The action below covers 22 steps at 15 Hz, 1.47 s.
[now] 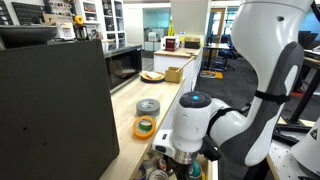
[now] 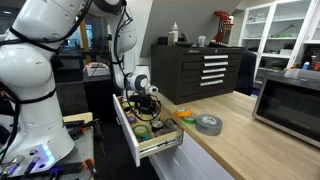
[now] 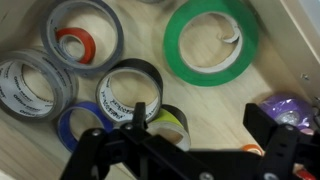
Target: Take the black masking tape from the drawer and place on the counter top
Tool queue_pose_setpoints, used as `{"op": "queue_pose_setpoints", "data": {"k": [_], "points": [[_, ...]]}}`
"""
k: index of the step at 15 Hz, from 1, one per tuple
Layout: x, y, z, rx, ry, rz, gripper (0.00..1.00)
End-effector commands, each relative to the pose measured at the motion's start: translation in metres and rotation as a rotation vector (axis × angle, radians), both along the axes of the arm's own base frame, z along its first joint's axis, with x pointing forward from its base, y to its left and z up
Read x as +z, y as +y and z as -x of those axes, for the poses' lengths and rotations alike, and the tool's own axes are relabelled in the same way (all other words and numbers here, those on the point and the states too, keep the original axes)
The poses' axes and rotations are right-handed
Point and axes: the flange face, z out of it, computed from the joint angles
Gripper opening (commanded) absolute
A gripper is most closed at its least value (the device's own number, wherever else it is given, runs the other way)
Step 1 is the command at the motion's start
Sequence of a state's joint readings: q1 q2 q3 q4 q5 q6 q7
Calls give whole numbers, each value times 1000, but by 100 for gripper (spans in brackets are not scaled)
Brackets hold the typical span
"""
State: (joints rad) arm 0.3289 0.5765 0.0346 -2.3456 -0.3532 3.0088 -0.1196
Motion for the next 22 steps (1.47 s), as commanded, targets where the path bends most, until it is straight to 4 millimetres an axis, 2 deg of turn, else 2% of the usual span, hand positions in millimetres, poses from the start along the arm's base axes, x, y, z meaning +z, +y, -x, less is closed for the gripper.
{"op": "queue_pose_setpoints", "data": {"k": [1, 17, 18, 19, 22], "points": [[-17, -11, -4, 20, -26, -11, 100], [-82, -33, -49, 97, 12, -69, 100], [-85, -32, -50, 103, 14, -80, 75], [-87, -32, -51, 109, 15, -87, 74], [-90, -30, -54, 123, 20, -104, 54]]}}
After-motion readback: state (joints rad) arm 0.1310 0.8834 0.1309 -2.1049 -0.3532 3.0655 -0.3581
